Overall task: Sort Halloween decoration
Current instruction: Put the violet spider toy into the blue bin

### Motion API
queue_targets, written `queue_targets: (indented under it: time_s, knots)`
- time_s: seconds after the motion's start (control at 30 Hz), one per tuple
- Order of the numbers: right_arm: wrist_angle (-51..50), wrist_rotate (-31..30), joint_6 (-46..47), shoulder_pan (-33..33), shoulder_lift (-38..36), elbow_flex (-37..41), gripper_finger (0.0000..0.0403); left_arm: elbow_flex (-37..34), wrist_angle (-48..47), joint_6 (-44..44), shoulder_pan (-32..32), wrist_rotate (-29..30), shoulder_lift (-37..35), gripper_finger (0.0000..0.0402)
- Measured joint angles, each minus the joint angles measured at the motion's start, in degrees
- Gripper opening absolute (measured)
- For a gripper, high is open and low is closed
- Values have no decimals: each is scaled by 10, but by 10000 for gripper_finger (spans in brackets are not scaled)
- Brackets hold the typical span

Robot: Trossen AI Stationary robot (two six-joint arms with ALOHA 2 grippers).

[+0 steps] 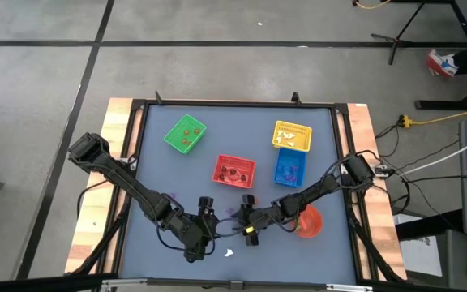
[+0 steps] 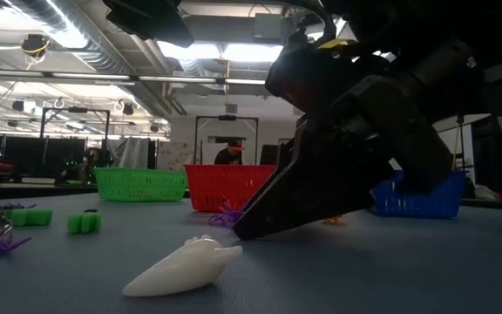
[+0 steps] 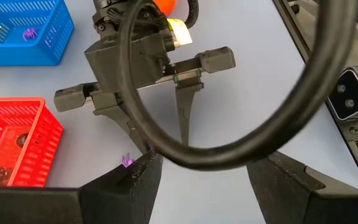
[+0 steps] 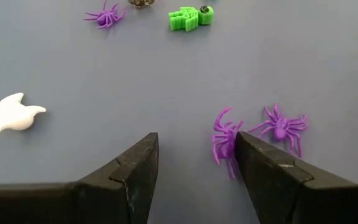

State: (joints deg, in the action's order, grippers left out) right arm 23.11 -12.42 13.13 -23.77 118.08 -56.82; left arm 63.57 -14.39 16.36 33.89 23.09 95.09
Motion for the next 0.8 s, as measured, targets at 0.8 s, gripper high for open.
queue_targets:
  time_s: [0.8]
  knots:
    - [-2,-15,1,2,1,0,93,0,0,0,0,0,0,211]
